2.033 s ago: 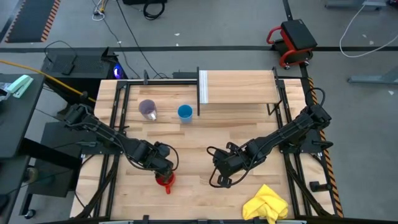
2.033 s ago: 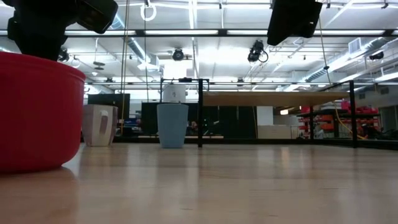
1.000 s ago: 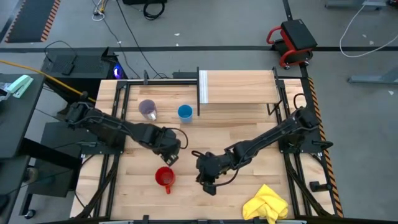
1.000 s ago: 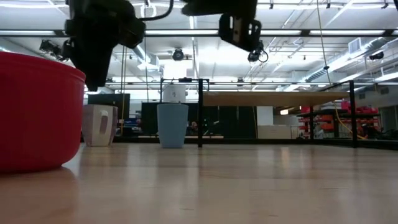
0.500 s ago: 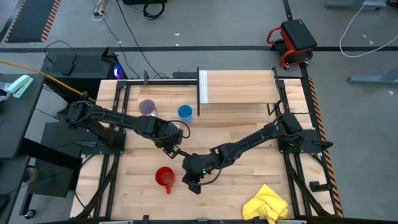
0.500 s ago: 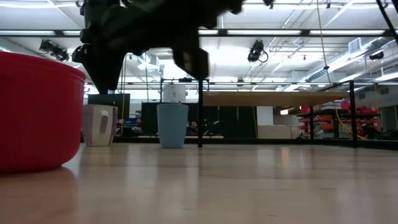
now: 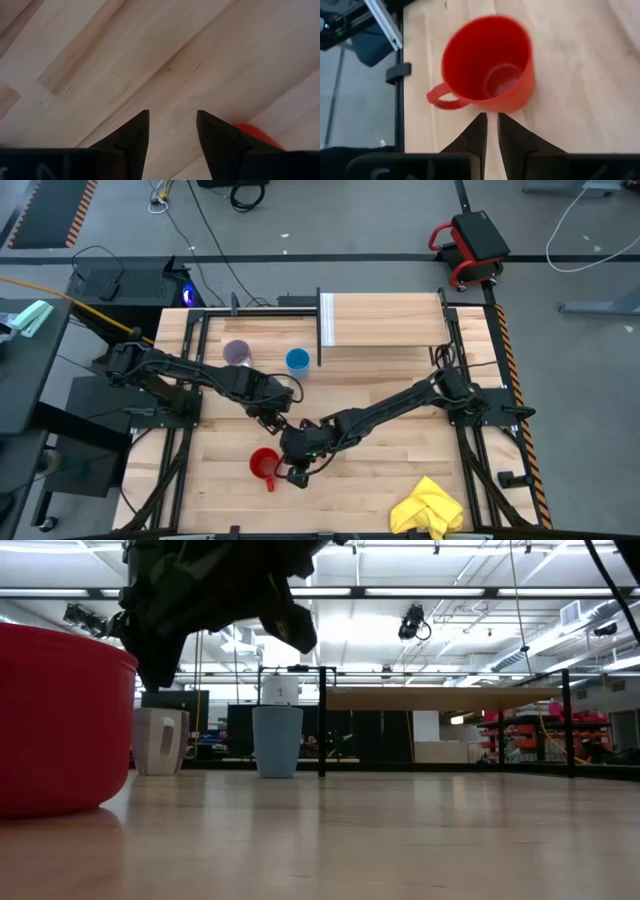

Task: Stack small to large cups/mugs on shelf
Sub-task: Put the red mug on the shelf

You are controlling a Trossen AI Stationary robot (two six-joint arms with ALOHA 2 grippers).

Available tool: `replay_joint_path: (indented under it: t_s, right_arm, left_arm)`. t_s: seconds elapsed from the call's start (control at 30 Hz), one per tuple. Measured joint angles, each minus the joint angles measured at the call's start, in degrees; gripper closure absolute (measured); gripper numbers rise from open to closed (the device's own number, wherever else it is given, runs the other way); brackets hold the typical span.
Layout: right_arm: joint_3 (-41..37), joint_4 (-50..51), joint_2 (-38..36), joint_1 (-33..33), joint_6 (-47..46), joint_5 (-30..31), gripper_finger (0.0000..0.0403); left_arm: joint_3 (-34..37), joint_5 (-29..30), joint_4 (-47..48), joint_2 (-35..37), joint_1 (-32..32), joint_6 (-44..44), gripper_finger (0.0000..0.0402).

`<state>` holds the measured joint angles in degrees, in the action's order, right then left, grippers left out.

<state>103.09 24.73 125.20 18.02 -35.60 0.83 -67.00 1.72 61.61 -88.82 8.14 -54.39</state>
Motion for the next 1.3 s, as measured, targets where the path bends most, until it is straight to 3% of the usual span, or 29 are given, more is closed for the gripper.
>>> replay_joint_path:
  t_s: [0.5,0.77,1.07,1.3]
  right_arm:
    - [0.72,0.62,0.53,-2.92,0.26,-2.42,0.0353]
    - [0.72,-6.43,0.53,-2.71,2.77,-6.9,0.035]
    - [0.72,-6.3,0.53,-3.03,6.47,-6.51,0.0277]
    - [0.65,-5.67,0.53,-4.34,2.57,-1.05,0.024]
  left_arm:
    - [0.0,0.02,11.25,0.02,2.06,-1.93,0.0235]
    - [-0.02,-3.08,13.58,0.09,5.96,-5.78,0.0237]
    - [-0.02,-3.73,15.97,0.46,10.43,-12.6,0.0237]
    - [0.0,-5.5,17.96,0.51,13.39,-15.95,0.0237]
